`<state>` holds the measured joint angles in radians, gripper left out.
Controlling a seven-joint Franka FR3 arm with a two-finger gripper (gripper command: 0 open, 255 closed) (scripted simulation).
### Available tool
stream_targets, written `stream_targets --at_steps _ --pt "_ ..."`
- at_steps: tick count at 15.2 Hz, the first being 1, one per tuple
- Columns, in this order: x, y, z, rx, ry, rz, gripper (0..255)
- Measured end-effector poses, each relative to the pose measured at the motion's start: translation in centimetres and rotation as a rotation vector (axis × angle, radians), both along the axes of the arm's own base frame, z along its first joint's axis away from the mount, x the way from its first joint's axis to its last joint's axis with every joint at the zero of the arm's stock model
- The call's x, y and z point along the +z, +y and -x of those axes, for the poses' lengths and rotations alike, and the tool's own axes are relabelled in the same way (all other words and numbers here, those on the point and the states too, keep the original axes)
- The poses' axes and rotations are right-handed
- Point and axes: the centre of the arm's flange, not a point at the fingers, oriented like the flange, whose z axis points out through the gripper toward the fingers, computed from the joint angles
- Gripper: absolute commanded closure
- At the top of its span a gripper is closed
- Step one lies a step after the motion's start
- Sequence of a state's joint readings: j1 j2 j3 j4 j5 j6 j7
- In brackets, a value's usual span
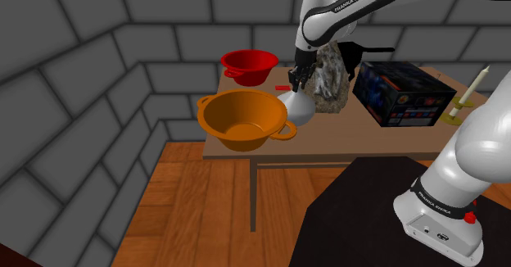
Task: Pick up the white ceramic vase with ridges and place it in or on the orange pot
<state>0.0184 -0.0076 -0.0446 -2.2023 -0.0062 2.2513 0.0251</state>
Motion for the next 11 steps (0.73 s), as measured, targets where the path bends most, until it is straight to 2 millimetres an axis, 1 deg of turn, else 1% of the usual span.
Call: stream_targets --at_steps 7,11 --pt "0.0 0.0 0.0 0.000 0.000 0.000 255" --pt "1.6 -0.1 0.1 0.000 0.001 0.000 255"
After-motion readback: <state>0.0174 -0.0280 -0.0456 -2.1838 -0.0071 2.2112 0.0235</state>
